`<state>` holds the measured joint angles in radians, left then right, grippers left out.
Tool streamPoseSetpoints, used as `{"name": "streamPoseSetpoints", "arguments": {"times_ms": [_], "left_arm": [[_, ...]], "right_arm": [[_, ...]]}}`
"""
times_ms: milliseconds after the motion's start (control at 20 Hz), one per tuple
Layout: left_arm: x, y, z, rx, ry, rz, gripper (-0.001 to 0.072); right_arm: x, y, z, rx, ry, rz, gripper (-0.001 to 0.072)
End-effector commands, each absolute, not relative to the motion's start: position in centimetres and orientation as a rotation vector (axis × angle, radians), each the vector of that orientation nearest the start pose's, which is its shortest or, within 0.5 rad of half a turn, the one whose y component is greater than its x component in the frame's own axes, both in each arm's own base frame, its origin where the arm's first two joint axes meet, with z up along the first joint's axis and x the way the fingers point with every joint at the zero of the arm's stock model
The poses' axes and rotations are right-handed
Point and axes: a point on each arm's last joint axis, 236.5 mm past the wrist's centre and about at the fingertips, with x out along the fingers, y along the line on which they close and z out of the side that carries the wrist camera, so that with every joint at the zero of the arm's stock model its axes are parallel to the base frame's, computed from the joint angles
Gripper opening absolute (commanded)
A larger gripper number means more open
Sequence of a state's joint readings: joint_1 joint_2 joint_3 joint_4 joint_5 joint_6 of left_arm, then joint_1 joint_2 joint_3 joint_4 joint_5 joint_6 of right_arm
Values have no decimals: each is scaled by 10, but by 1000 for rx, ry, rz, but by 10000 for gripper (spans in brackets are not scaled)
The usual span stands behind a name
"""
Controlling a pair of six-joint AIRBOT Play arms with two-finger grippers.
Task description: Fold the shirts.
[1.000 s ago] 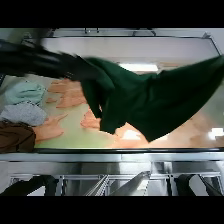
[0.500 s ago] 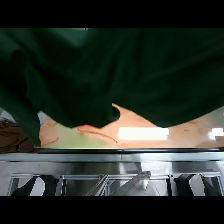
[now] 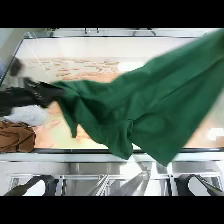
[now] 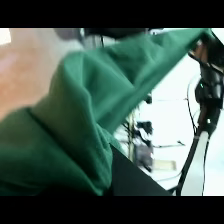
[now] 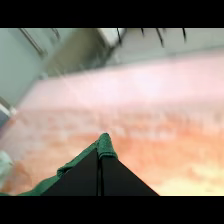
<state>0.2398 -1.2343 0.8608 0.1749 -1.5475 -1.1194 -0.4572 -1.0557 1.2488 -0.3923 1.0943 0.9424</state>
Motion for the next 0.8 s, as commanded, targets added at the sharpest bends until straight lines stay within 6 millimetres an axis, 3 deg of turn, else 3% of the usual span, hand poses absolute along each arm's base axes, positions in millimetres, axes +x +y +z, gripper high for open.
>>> {"name": "streamPoseSetpoints", "arguments": {"times_ms": [0,50,100,150,250,300,400,500,550,700,750], "left_arm": [[336,-177,7,-1243,1353,-974,274],[352,-172,1,-1327,1345,-1014,335],[372,-164,10,-1427,1284,-1085,341],[396,-150,33,-1537,1161,-1180,342],[435,-114,80,-1621,890,-1313,341],[443,-104,89,-1561,863,-1317,341],[435,-99,84,-1361,987,-1264,341],[416,-97,53,-1140,1199,-1086,341],[405,-92,40,-1028,1268,-996,341],[365,-81,14,-738,1401,-822,360],[352,-82,7,-651,1438,-784,528]], "right_arm": [[486,14,52,567,734,277,16],[496,10,13,602,797,251,59],[502,8,-12,632,848,256,259],[505,7,-21,656,886,288,404],[504,2,-4,698,895,359,367],[499,-4,11,705,891,388,343],[475,-15,28,746,918,432,343],[442,-15,29,822,979,461,331],[423,-11,22,866,1014,458,290],[372,12,-10,950,1078,388,291],[356,22,-22,967,1096,355,294]]}}
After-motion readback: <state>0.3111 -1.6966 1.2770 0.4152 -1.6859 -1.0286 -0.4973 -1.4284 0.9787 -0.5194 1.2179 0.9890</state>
